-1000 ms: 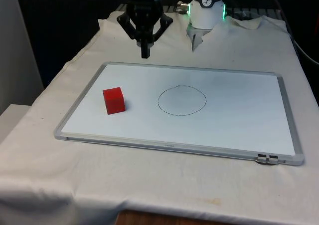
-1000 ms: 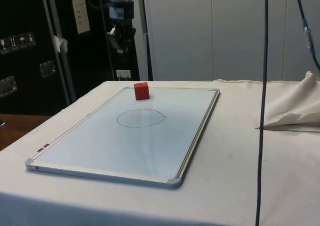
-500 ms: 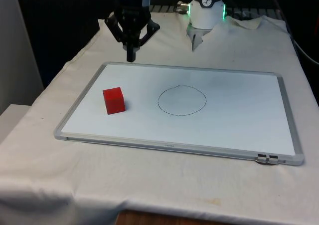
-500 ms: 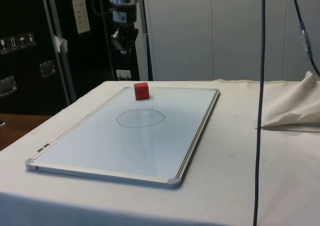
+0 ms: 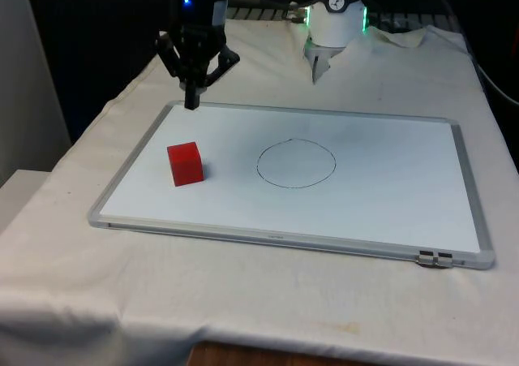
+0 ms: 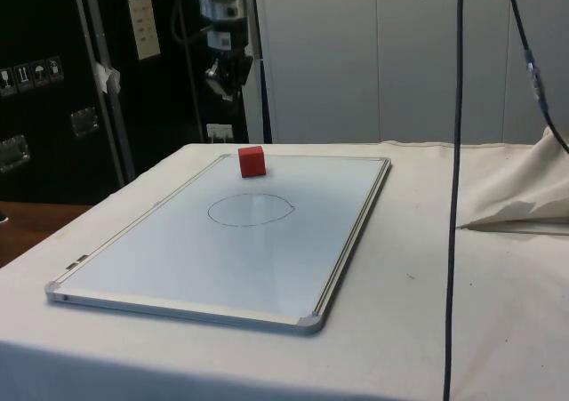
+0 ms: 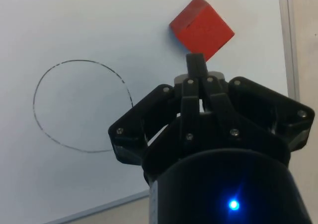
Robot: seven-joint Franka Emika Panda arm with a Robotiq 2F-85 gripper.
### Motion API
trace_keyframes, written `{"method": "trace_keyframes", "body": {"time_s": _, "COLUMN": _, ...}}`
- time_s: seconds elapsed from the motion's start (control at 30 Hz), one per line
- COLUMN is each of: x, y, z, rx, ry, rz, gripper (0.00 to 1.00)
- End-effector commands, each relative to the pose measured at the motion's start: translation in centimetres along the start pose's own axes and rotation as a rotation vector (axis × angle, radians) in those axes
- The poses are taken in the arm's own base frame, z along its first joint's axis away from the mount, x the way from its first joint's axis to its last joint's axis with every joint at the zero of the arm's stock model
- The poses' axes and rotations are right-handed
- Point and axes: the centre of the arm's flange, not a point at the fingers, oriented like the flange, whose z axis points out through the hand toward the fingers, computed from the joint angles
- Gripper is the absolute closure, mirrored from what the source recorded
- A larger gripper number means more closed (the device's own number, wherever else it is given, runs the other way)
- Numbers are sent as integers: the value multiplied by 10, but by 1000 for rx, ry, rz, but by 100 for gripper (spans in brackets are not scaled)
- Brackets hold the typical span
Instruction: Push the cube into the marked area.
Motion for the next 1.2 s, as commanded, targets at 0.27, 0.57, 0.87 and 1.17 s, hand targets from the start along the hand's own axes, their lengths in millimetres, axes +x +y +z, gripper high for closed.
{"method": "trace_keyframes", "body": {"time_s": 0.27, "x": -3, "y": 7, "z": 28, "rx": -12, "ry": 10, "rz": 49, "gripper": 100}}
{"method": "trace_keyframes", "body": {"time_s": 0.57, "x": -5, "y": 13, "z": 48, "rx": -49, "ry": 40, "rz": 100, "gripper": 100}}
{"method": "trace_keyframes", "body": {"time_s": 0.87, "x": -7, "y": 17, "z": 63, "rx": -80, "ry": 66, "rz": 140, "gripper": 100}}
{"method": "trace_keyframes", "body": {"time_s": 1.17, "x": -7, "y": 19, "z": 75, "rx": -115, "ry": 103, "rz": 185, "gripper": 100}}
